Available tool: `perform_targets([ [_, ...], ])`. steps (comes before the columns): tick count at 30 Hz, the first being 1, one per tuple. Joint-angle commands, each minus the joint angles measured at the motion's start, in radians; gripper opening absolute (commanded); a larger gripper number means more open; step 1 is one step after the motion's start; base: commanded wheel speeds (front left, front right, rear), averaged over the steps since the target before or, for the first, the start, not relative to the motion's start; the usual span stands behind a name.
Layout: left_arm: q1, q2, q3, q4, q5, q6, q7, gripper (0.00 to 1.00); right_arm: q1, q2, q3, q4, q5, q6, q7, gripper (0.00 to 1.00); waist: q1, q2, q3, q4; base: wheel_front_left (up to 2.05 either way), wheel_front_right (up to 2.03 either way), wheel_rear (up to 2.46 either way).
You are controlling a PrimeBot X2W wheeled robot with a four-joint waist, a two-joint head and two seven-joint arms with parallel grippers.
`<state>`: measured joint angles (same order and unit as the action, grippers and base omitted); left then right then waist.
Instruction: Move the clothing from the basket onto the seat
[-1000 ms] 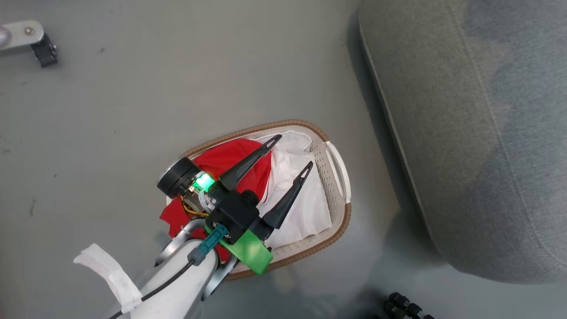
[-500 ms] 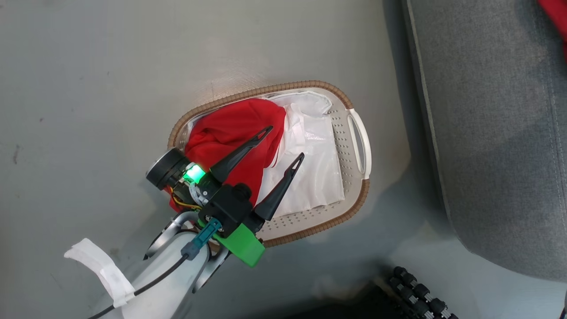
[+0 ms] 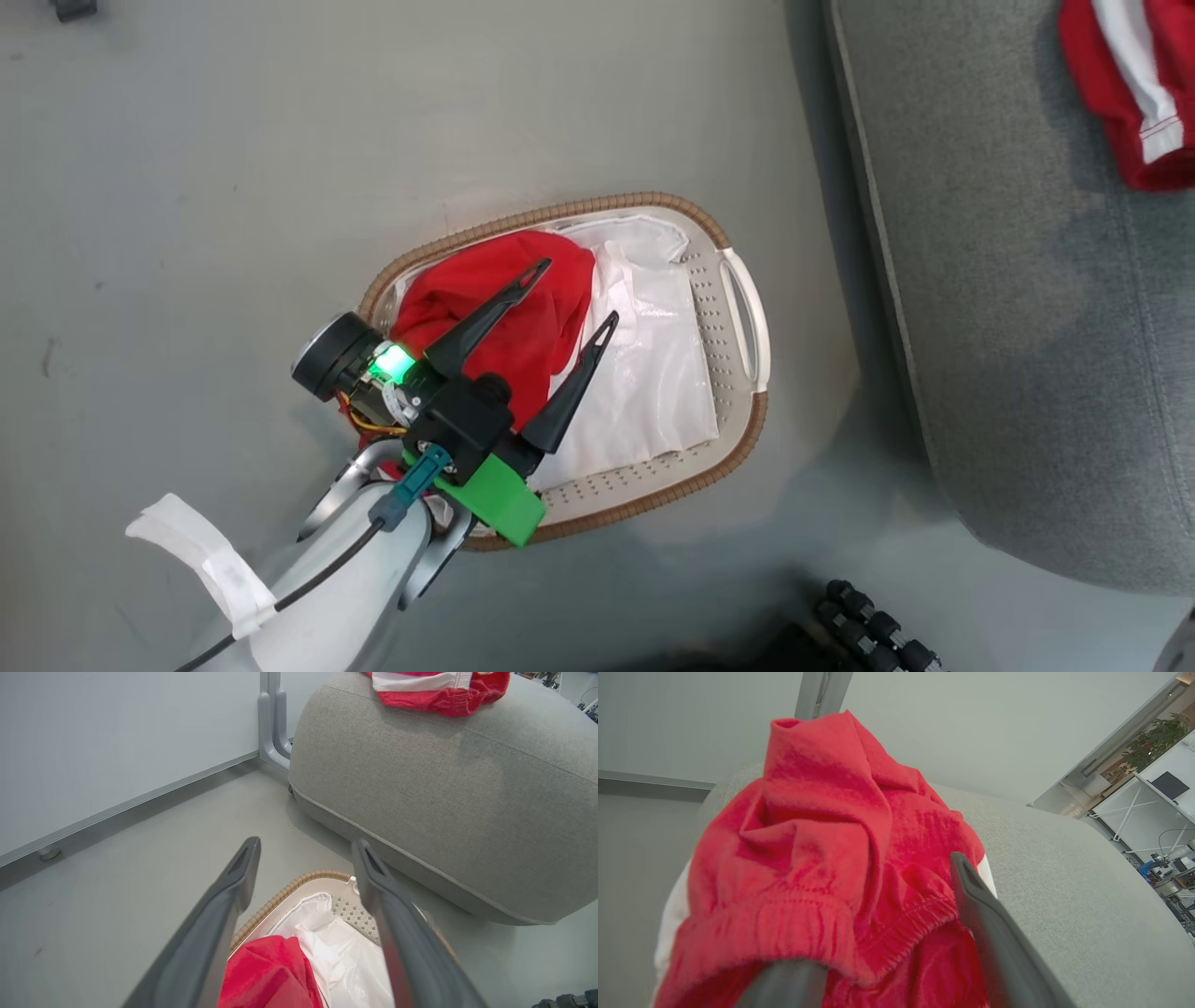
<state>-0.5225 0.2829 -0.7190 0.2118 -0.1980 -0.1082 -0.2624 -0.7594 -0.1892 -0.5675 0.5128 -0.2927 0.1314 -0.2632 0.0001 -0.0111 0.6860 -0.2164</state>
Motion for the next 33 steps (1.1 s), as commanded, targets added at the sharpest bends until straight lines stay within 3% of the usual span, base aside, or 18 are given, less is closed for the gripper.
perform_targets([
  [1, 0.003, -0.008, 0.006, -0.007, -0.012, 0.004, -0.003, 1.00, 0.034, -0.003, 0.006, -0.006, 0.014, -0.001, -0.002, 1.00, -0.0001, 0.0111, -0.030, -0.006, 0.00, 0.00, 0.00],
  [11, 0.067, -0.035, 0.074, -0.005, -0.039, 0.011, -0.002, 1.00, 0.214, 0.030, 0.107, -0.025, 0.063, -0.001, -0.002, 1.00, -0.0001, 0.0111, -0.176, -0.028, 0.00, 0.00, 0.00],
  [17, 0.129, -0.059, 0.151, 0.002, -0.062, 0.013, -0.002, 1.00, 0.258, 0.010, 0.153, -0.036, 0.083, -0.001, -0.002, 1.00, -0.0001, 0.0111, -0.281, -0.021, 0.00, 0.00, 0.00],
  [25, 0.236, -0.101, 0.290, 0.007, -0.075, 0.011, -0.002, 1.00, 0.269, -0.002, 0.210, -0.071, 0.097, -0.001, -0.002, 1.00, -0.0001, 0.0111, -0.428, 0.040, 0.00, 0.00, 0.00],
  [33, 0.376, -0.164, 0.469, -0.004, -0.090, 0.004, -0.002, 1.00, 0.304, 0.067, 0.306, -0.107, 0.163, -0.001, -0.002, 1.00, -0.0001, 0.0111, -0.531, 0.110, 0.00, 0.00, 0.00],
])
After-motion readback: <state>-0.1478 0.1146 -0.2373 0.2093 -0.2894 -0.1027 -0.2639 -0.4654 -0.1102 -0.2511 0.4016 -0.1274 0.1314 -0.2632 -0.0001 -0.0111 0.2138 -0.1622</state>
